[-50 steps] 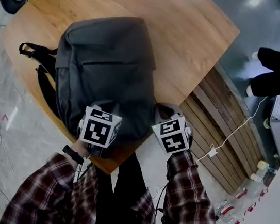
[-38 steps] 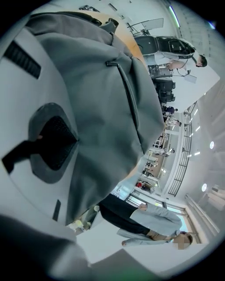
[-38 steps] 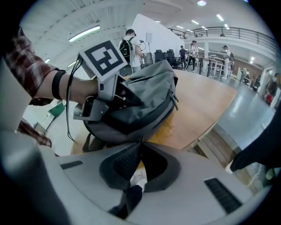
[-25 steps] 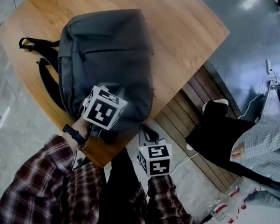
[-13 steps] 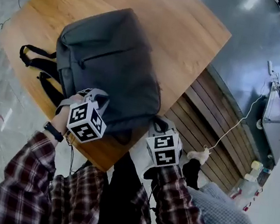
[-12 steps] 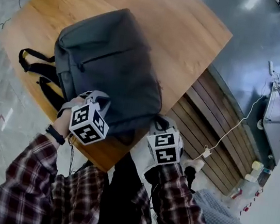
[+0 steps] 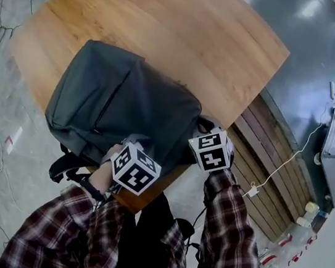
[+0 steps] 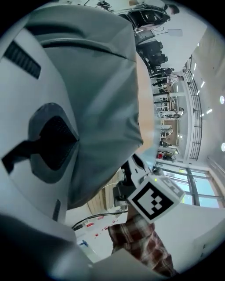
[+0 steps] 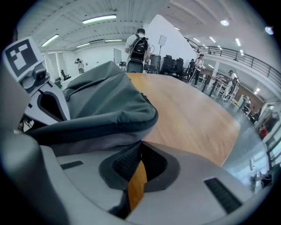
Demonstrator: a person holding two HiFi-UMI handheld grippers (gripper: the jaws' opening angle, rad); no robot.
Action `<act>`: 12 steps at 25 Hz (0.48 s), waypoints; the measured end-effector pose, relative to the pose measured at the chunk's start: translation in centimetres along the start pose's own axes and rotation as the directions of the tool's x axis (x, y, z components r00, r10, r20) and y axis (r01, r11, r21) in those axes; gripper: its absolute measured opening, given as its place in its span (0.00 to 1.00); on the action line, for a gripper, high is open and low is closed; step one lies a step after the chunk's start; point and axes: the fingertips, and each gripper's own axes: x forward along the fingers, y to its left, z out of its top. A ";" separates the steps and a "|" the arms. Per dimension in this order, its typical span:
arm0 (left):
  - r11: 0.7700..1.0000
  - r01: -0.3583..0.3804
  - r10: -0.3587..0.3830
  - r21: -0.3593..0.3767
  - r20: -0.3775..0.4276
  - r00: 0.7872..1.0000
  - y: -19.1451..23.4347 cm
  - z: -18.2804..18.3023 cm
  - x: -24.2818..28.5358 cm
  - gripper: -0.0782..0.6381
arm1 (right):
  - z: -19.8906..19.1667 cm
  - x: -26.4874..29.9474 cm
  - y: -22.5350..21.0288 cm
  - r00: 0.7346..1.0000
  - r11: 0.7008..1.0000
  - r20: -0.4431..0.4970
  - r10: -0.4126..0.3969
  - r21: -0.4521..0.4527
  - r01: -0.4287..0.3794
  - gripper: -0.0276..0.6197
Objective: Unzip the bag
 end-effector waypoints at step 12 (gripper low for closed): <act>0.995 0.052 -0.041 -0.085 0.126 0.991 1.4 1.7 1.1 0.12 | -2.6 -3.5 1.1 0.999 0.998 0.032 0.027 0.055 -0.029 0.06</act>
